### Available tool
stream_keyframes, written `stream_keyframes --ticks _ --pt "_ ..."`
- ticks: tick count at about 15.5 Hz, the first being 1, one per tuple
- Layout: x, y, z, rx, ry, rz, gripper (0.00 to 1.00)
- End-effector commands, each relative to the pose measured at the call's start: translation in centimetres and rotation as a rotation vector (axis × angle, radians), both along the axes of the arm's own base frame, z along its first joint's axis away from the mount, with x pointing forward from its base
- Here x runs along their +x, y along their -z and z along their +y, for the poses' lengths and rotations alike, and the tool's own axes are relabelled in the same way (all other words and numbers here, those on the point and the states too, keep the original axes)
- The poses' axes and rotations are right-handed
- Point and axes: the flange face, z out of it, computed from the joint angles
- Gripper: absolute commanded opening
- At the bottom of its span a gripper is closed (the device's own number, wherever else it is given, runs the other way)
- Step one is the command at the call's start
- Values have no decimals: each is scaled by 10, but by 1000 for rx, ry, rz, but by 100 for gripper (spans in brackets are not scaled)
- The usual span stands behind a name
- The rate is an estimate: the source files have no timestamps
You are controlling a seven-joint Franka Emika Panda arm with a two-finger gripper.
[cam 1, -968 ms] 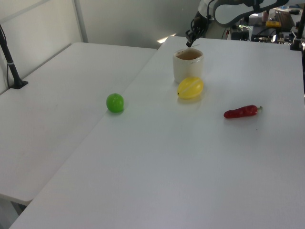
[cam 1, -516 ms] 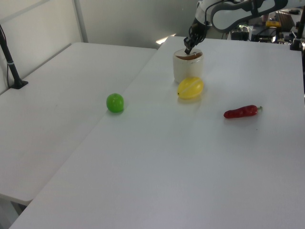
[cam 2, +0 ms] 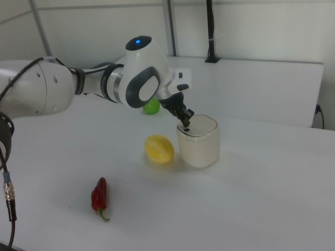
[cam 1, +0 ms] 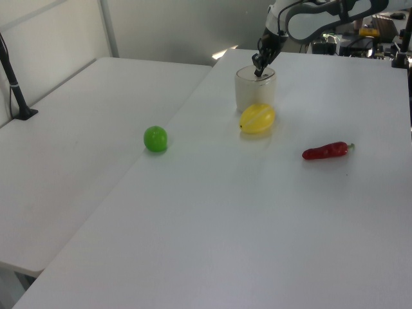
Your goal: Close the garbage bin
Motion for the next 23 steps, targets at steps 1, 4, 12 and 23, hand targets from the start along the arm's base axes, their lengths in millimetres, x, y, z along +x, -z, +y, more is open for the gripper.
stream_keyframes --ticks 1,4,12,23 --pt "-6 8 0 4 -8 40 0" --pt "-9 20 1 5 -10 59 0" --pt "-7 32 2 8 -10 74 0" --pt "-6 24 0 8 -8 64 0"
